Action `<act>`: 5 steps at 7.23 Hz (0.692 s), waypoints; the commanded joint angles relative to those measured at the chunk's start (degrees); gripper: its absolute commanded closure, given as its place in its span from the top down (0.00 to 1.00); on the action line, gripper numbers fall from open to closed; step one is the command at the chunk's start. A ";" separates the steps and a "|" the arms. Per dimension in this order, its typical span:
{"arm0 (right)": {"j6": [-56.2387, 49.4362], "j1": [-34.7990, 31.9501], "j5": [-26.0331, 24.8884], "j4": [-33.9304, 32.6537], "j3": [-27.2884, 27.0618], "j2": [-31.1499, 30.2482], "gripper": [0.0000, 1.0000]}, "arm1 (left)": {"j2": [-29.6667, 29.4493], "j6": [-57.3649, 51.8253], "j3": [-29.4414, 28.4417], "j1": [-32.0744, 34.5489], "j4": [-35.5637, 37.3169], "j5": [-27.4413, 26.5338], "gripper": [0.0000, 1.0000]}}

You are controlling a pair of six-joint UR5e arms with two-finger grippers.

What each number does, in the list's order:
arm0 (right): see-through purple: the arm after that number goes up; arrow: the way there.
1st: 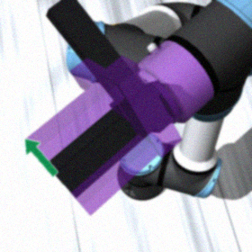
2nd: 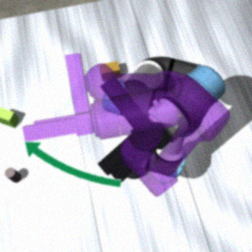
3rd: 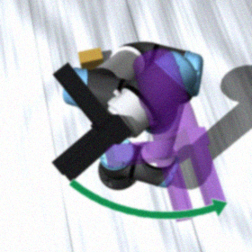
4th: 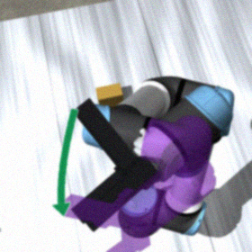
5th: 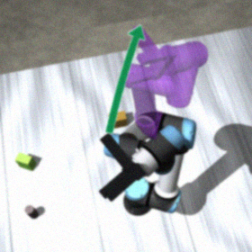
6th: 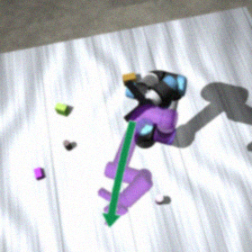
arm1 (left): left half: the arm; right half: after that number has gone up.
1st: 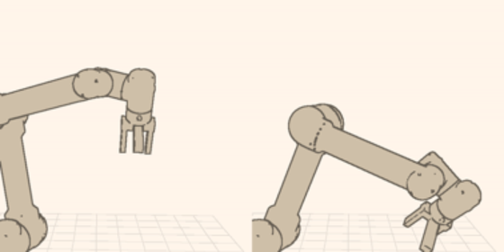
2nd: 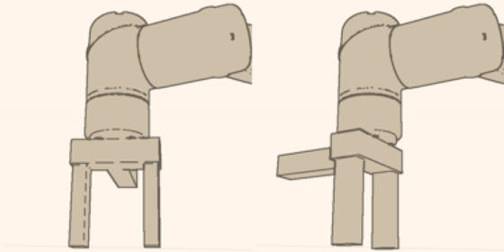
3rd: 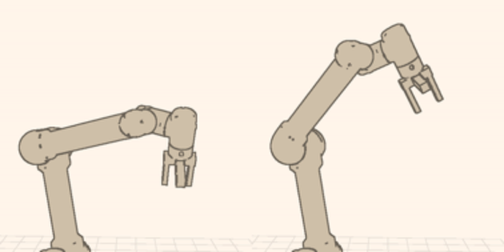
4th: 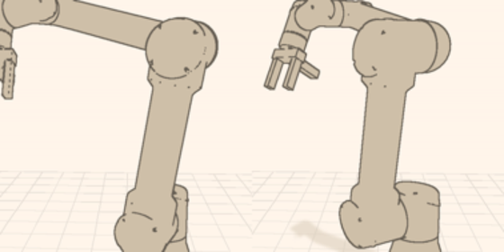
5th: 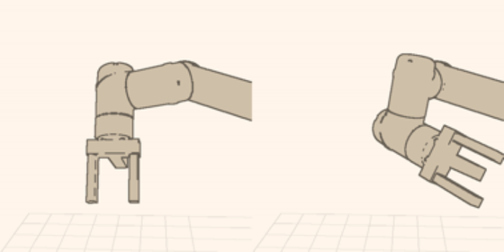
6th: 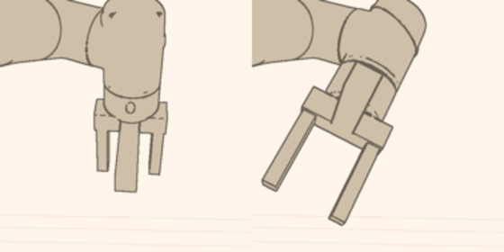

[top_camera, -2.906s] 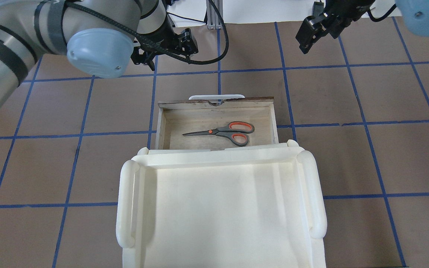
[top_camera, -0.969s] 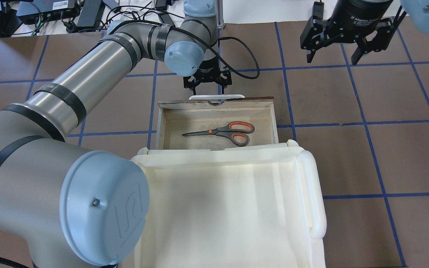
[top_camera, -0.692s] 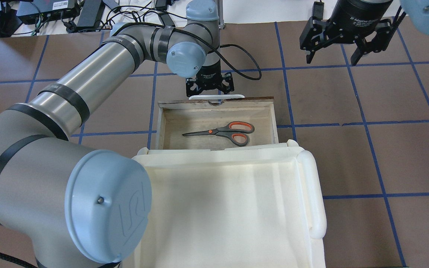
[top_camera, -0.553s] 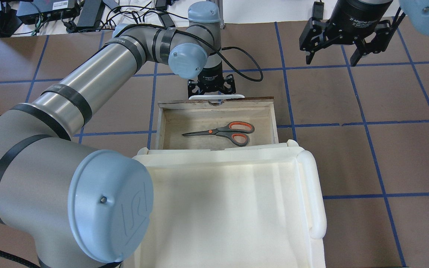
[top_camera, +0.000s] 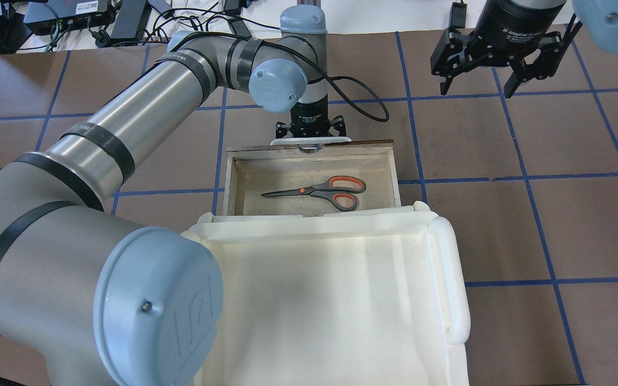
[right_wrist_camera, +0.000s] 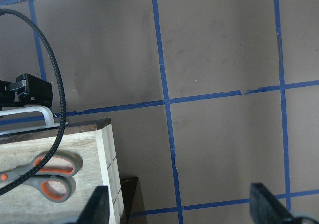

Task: Put scissors in drawer and close it
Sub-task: 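Position the left gripper above the drawer's white handle, then push the drawer closed with the left gripper, away from the robot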

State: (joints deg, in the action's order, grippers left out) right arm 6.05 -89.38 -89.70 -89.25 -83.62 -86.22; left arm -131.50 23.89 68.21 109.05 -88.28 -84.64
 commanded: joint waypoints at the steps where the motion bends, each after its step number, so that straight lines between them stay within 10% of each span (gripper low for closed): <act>1: 0.01 0.00 -0.04 -0.05 0.04 0.00 1.00 | 2.11 -0.07 -0.09 0.11 -3.48 0.52 1.00; 5: -0.08 0.00 -0.03 0.04 0.04 0.00 1.00 | 5.71 0.02 0.34 2.13 -11.10 0.88 1.00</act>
State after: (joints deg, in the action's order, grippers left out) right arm 6.00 -89.39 -89.67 -89.21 -83.65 -86.22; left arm -127.25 23.90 68.33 110.40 -96.05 -83.92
